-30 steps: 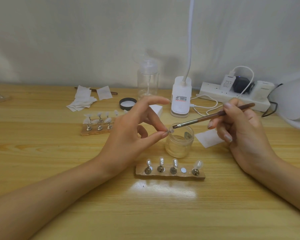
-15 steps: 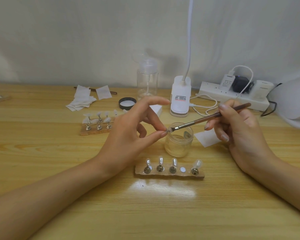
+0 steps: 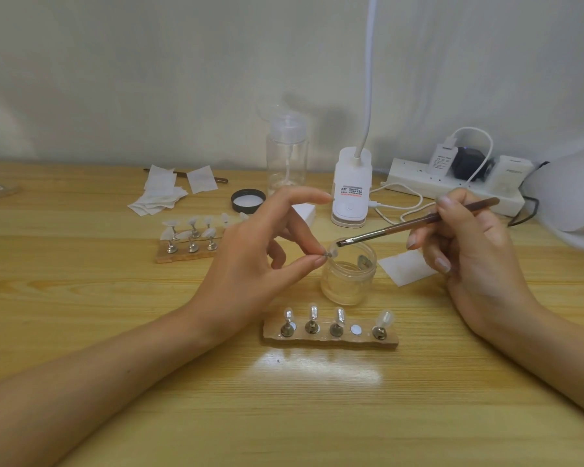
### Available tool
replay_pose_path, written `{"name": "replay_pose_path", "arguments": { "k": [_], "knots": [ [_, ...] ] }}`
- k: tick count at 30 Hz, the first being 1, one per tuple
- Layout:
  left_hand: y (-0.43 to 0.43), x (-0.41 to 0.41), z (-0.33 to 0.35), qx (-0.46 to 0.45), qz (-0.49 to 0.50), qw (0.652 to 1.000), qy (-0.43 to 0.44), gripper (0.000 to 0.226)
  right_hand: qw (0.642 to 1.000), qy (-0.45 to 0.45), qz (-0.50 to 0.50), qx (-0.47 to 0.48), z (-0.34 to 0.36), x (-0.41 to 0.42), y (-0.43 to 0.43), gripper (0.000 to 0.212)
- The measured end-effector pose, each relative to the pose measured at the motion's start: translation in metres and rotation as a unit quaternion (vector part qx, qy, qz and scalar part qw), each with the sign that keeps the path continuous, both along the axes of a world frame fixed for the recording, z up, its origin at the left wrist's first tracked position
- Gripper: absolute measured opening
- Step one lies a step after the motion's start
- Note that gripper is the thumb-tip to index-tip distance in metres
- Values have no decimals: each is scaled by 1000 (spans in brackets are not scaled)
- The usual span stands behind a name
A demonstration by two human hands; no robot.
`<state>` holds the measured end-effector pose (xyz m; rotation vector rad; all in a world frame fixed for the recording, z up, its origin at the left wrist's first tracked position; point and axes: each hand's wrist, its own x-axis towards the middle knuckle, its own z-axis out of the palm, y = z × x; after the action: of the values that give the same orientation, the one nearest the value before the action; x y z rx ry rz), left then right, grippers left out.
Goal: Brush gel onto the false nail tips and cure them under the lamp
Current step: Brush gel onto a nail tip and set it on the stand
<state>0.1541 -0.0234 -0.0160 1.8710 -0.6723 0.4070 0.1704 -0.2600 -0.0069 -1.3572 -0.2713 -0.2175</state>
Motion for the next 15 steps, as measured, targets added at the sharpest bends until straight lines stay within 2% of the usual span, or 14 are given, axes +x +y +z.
{"name": "replay_pose_path", "arguments": {
  "k": [3,8,12,15],
  "knots": [
    [0,0,0,-1,0,1000,1,54,1000,-8,21,-14,0,-1,2,21],
    [0,0,0,1,0,1000,3,54,1000,13,-19,-16,-2,1,0,22],
    [0,-1,0,2,1,1000,6,54,1000,-8,18,-5,0,-1,1,23],
    [0,-1,0,2,2,1000,4,53,1000,1,8,-21,0,-1,3,23]
  ]
}}
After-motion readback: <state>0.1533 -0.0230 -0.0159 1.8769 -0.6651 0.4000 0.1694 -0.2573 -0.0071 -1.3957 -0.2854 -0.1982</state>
